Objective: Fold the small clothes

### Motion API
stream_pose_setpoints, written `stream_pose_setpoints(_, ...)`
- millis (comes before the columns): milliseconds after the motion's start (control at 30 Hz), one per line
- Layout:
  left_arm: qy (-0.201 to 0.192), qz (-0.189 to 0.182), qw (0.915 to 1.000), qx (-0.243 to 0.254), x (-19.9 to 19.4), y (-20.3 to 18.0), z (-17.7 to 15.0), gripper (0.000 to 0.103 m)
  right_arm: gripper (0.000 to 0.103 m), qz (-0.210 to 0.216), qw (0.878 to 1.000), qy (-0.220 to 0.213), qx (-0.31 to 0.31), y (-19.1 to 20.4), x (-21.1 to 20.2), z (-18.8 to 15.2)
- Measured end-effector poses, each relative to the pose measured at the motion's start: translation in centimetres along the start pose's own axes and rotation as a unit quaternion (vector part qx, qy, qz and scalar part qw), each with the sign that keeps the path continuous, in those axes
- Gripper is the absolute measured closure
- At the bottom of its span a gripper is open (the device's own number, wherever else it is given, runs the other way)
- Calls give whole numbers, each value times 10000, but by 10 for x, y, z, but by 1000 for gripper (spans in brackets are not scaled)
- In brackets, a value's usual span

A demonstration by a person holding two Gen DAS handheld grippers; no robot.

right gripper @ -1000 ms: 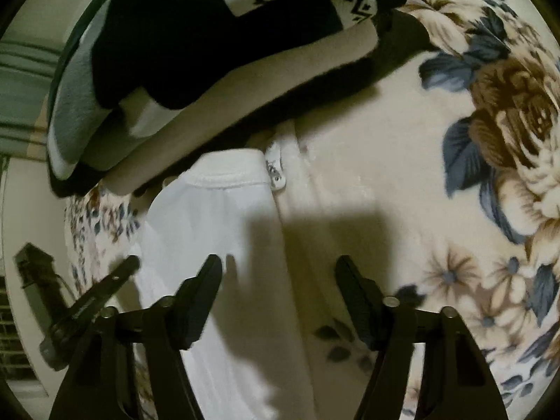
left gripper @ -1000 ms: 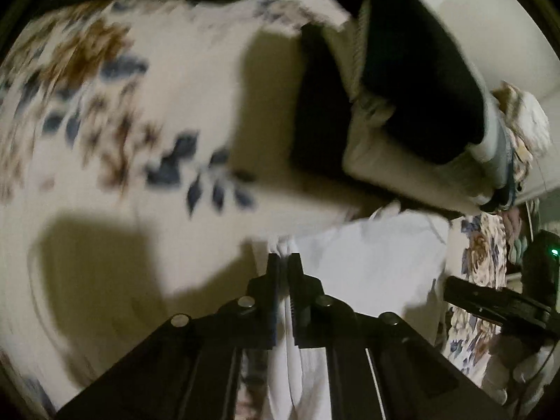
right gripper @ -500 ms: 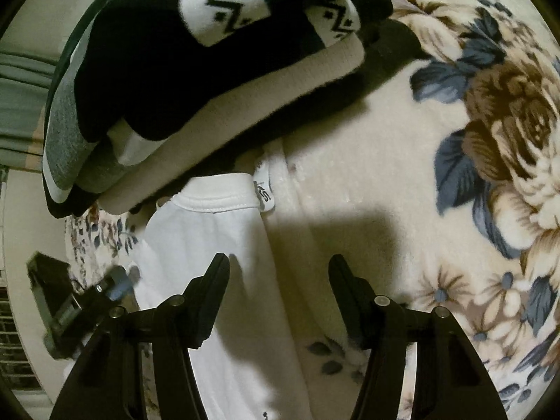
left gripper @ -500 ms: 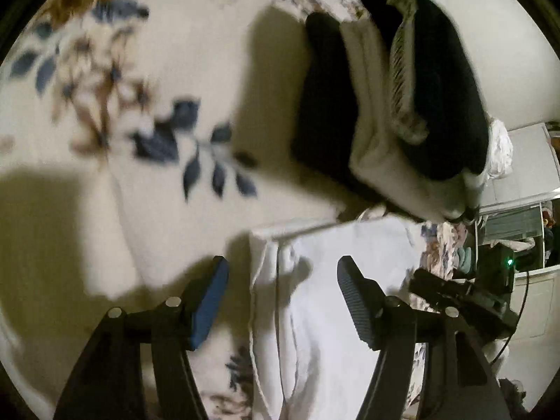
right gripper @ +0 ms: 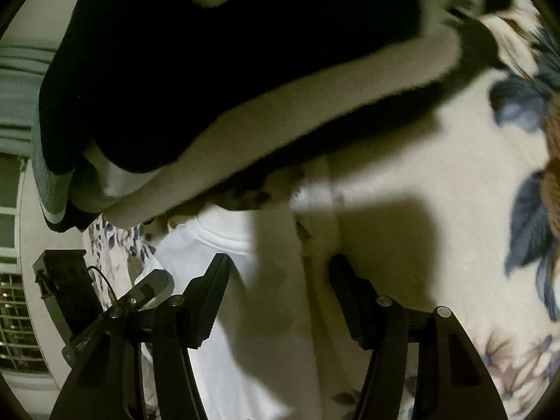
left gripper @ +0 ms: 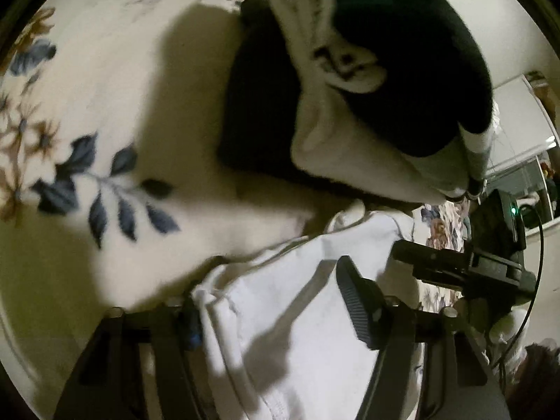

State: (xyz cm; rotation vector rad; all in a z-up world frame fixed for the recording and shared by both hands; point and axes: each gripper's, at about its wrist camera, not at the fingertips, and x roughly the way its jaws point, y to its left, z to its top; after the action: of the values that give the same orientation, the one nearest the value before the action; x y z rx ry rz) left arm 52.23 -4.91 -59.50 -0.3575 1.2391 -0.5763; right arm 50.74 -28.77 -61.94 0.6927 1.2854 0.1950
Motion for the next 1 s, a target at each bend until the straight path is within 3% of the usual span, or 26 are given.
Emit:
stream_pose_setpoints(33, 34, -30, 10000, 26, 3, -4, 0, 93, 40, -6, 10000, -9, -42, 2, 0, 0)
stream_pose_setpoints(67, 70, -60, 9999, 44, 5, -6, 0, 95, 43, -42, 9999, -40, -105, 5, 0, -1)
stream_pose_setpoints(200, -19, -40, 9999, 141, 7, -9, 2, 95, 94, -27, 9997, -48, -245, 10, -5, -5)
stream_pose_setpoints(333, -161, -80, 9996, 194, -12, -3, 1, 95, 100, -57, 9986, -275, -453, 23, -18, -14)
stream_pose_setpoints(667, -538, -202, 9977, 350, -80, -15, -26, 95, 101, 346, 9946, -672, -711, 50, -72, -57)
stream_pose_setpoints(833, -664, -174, 9966, 462, -123, -23, -56, 95, 101, 451, 9913, -767, -968, 56, -110, -98)
stream_pose_setpoints(1000, -638, 31, 9970, 434, -153, -36, -107, 91, 101, 520, 9876, -692, -1310, 59, -138, -155)
